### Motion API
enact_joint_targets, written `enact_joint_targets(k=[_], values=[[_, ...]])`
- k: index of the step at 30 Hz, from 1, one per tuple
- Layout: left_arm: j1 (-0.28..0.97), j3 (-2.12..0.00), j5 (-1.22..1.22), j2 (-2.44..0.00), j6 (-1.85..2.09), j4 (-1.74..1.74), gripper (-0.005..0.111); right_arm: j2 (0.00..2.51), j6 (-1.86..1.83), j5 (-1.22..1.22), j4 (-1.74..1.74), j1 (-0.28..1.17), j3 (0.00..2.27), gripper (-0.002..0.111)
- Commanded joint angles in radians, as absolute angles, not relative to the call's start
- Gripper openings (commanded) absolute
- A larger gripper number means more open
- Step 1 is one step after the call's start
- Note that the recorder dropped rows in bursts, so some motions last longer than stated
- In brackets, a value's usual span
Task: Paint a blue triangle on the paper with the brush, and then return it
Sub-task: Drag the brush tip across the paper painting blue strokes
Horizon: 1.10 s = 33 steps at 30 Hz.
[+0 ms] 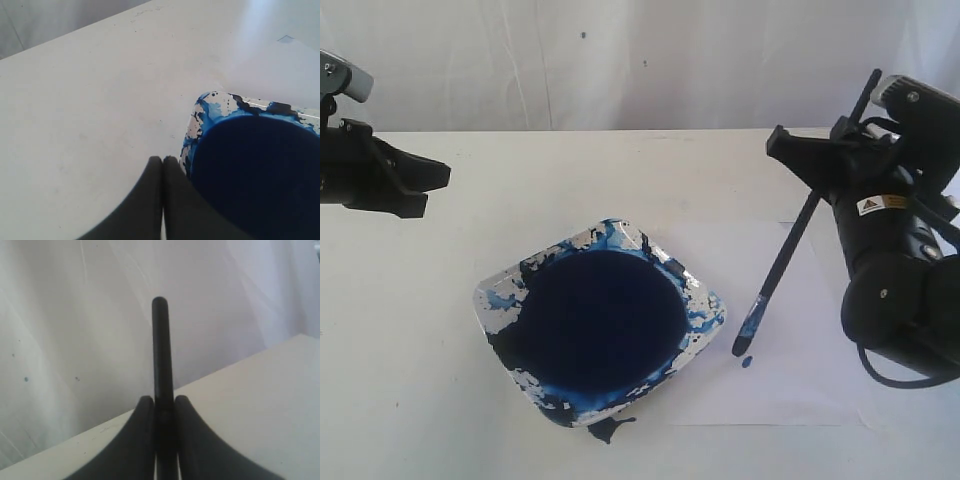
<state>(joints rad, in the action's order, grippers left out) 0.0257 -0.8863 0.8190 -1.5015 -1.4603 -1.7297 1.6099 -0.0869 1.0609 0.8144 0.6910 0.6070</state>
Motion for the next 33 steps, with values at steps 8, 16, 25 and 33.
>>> enact_joint_targets(k=[8,16,25,33], values=[[0.021,-0.881,0.815,-1.497,-1.460,-1.736,0.000,1.607,-0.107,0.970,0.761,0.687,0.607,0.001],[0.021,-0.881,0.815,-1.497,-1.462,-1.736,0.000,1.607,-0.265,1.017,0.770,0.687,0.607,0.001],[0.021,-0.881,0.815,-1.497,-1.462,-1.736,0.000,1.607,-0.377,1.133,0.856,0.687,0.607,0.001],[0.021,-0.881,0.815,-1.497,-1.462,-1.736,0.000,1.607,-0.497,1.221,0.971,0.687,0.607,0.001]])
